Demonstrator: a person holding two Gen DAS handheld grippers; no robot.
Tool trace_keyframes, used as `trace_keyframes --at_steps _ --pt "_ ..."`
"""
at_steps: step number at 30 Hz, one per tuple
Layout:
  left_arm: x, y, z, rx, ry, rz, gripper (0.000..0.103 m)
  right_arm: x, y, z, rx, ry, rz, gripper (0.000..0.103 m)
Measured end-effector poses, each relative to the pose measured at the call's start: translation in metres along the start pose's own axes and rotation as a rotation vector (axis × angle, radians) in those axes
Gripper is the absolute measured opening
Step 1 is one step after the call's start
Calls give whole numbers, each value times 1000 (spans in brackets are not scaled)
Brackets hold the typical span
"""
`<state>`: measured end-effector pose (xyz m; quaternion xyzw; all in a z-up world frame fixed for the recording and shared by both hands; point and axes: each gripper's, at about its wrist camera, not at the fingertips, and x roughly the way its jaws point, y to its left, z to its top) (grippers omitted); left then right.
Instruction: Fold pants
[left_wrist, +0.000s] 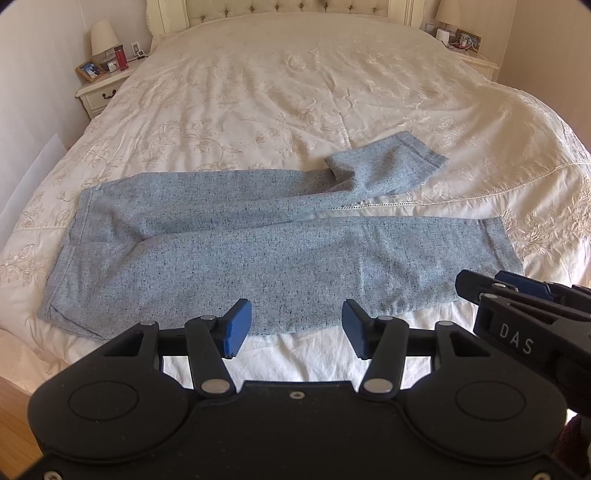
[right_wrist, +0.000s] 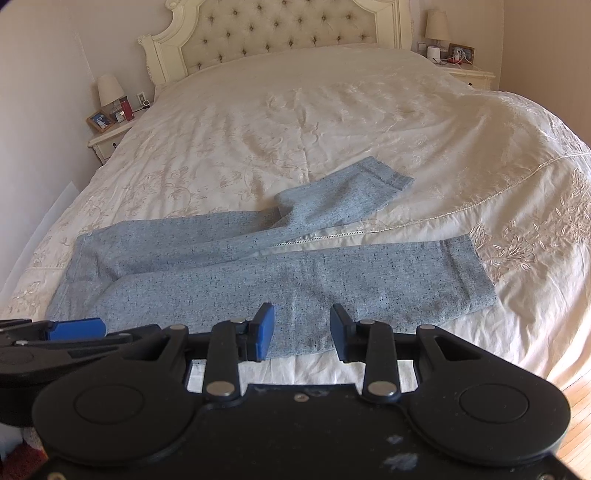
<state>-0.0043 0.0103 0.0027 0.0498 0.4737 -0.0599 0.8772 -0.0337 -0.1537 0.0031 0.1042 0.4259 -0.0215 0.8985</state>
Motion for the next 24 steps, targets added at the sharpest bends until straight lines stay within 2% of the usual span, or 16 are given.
trace_keyframes --at_steps 24 --pt "-2 0 -5 -5 2 17 60 -8 5 -5 -23 -17 11 40"
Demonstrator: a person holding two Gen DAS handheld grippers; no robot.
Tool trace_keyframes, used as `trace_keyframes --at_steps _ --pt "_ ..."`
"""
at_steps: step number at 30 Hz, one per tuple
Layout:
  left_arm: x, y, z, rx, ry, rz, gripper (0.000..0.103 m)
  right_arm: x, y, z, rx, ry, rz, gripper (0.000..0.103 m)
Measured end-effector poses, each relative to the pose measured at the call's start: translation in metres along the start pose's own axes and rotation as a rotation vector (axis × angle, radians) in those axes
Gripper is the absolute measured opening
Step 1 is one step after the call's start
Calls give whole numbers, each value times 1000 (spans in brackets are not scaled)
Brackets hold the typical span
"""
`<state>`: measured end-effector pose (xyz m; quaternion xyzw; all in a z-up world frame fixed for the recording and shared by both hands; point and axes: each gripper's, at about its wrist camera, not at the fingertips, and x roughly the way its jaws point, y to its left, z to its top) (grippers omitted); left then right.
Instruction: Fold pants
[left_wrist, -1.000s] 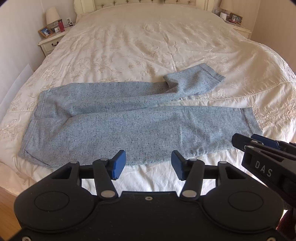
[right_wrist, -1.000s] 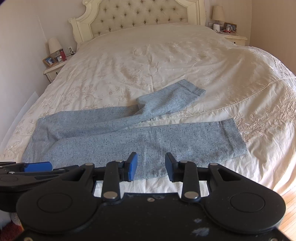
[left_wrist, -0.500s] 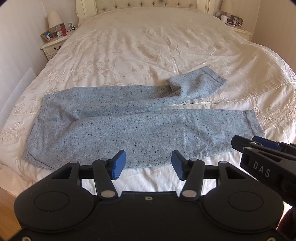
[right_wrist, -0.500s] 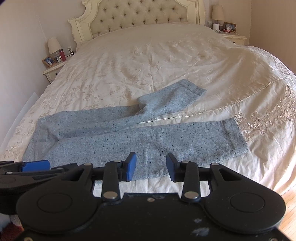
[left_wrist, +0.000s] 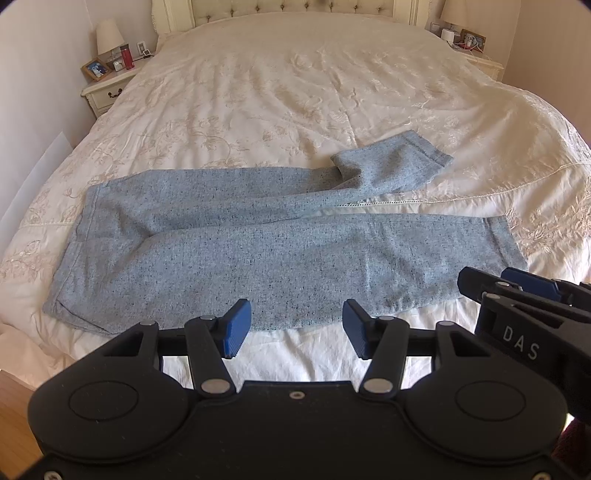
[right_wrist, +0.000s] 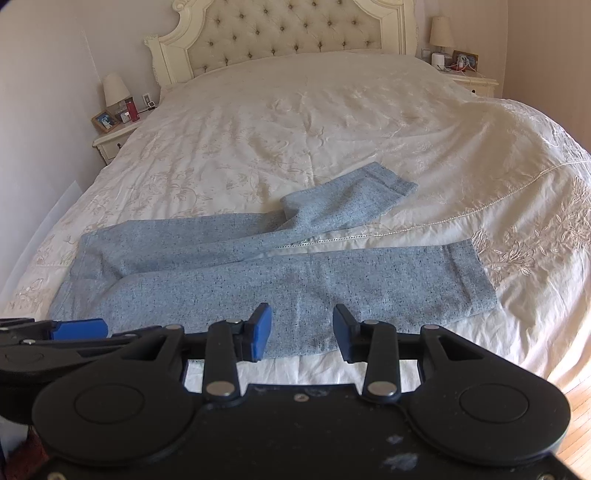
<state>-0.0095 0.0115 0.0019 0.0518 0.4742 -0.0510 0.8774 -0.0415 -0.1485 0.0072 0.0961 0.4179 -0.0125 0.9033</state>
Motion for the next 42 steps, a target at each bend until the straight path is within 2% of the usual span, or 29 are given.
trace_keyframes --at_steps 14,19,25,34,38,42 --pt "2 7 -7 -4 -1 21 60 9 12 -5 -21 14 -4 45" --pt "16 15 -2 -24 38 16 60 25 19 -2 -41 40 1 48" --pt "35 19 12 -15 43 37 60 46 26 11 -64 68 -3 54" --pt "80 32 49 -20 124 -12 59 87 36 44 -52 100 -16 55" --pt "98 30 65 29 122 -29 59 104 38 53 -35 104 -73 54" --pt "112 25 72 103 104 -41 59 120 34 55 -18 124 -220 49"
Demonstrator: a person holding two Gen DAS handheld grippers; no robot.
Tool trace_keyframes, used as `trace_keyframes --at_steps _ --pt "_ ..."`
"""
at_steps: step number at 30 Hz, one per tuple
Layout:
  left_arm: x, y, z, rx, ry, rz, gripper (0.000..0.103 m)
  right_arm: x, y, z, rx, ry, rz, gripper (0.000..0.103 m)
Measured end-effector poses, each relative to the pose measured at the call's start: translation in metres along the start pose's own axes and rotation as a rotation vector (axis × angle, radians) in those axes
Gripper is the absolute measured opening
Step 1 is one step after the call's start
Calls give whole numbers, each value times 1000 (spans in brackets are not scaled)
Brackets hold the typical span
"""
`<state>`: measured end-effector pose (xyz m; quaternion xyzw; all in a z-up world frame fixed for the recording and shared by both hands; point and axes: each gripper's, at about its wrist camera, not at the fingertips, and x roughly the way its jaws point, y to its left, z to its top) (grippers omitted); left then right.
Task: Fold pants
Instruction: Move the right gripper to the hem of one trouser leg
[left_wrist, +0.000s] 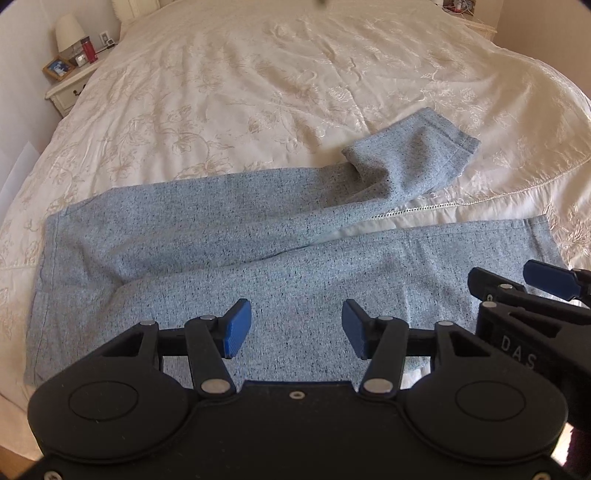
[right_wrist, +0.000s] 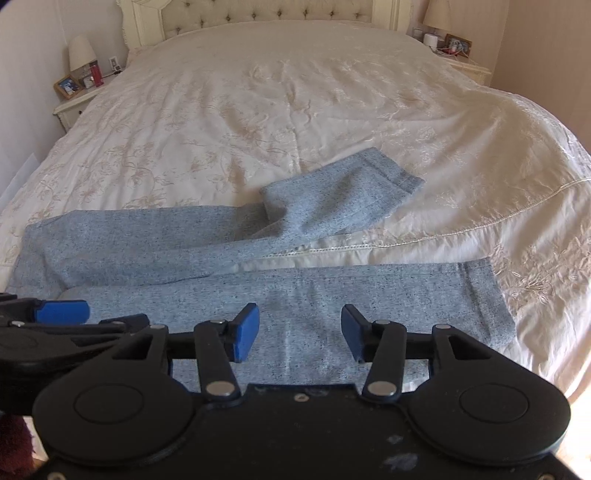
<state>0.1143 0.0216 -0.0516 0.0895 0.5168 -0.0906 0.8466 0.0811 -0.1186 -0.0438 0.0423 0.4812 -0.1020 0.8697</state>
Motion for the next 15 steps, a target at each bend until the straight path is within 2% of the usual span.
trace_keyframes --at_steps 2,7,10,15 --pt "9 -2 4 31 14 -25 59 9 -7 -1 30 27 -56 49" --pt "35 -10 6 87 93 -52 58 35 -58 -12 138 106 -107 46" --pt "45 -13 5 89 124 -41 57 47 -104 -19 194 126 -136 45" --pt "53 -19 4 53 155 6 56 72 -185 -20 260 147 -135 44"
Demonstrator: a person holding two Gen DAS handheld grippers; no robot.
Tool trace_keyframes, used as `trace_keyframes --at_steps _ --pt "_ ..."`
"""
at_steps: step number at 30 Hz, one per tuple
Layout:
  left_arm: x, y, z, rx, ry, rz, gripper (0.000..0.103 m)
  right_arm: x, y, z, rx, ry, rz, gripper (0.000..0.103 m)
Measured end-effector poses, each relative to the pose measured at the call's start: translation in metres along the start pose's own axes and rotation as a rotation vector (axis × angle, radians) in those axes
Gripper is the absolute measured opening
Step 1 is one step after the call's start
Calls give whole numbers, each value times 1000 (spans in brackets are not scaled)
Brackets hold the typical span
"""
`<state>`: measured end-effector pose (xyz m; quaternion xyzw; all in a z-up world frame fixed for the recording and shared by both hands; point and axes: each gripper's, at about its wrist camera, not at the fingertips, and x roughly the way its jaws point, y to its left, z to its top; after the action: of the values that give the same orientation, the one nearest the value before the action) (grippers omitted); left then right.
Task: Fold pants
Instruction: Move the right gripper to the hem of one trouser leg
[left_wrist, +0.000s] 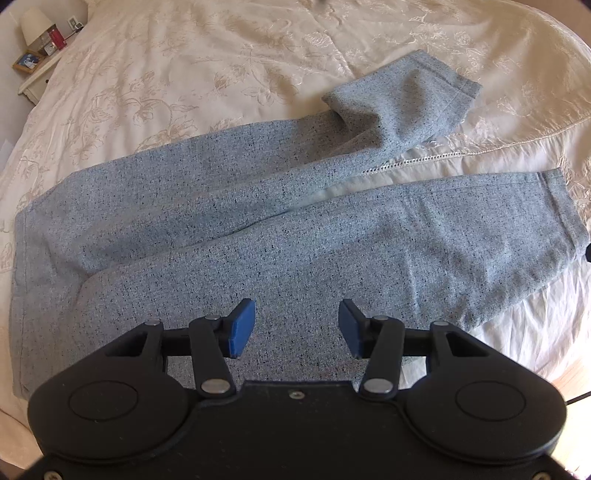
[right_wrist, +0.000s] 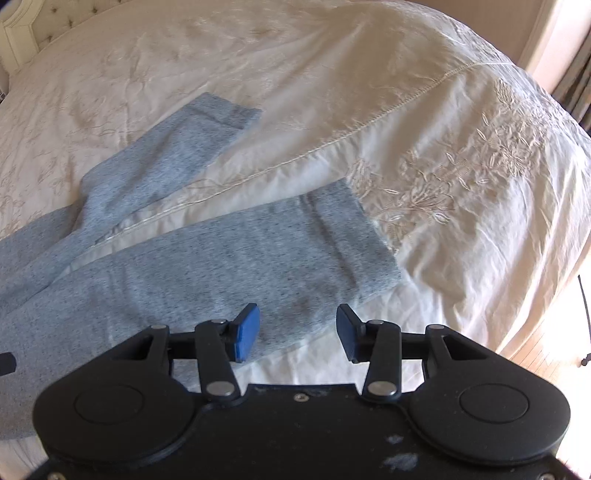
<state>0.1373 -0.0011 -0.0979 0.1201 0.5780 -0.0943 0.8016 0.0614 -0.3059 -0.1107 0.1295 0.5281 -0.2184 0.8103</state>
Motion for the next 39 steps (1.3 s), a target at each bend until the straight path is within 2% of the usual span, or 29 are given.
trace_keyframes --at_steps 4,12,16,17,18,19,21,24,27,30,32,34,36,39 --pt "3 -10 2 -59 39 21 53 36 -39 27 -36 21 19 44" --pt "-3 -43 11 -141 52 75 53 120 -72 60 -200 113 96 44" --pt "-3 -53 13 -163 54 100 53 147 -89 64 -181 203 225 47" --pt "-1 -56 13 -169 62 102 53 149 -91 64 -168 226 249 45" --pt "2 -57 14 -176 72 102 53 152 -93 66 -150 254 277 21" --pt "4 -59 14 -181 80 102 53 154 -95 70 -120 295 305 3" --pt "7 -64 16 -181 91 102 53 144 -102 82 -40 383 325 5" --pt "6 -72 19 -168 78 103 53 107 -112 100 0 416 417 4" --pt "7 -78 21 -153 72 97 53 100 -116 108 -45 381 342 4" --pt "10 -85 24 -145 82 78 53 135 -120 95 -1 400 249 4" --pt "7 -89 25 -136 78 70 53 156 -117 87 -23 384 212 5" --pt "0 -90 25 -127 55 75 53 156 -114 88 -53 361 233 12" --pt "-7 -89 22 -125 25 87 54 148 -115 93 -59 329 285 23" --pt "-6 -84 15 -131 32 105 54 149 -110 105 -62 287 327 25"
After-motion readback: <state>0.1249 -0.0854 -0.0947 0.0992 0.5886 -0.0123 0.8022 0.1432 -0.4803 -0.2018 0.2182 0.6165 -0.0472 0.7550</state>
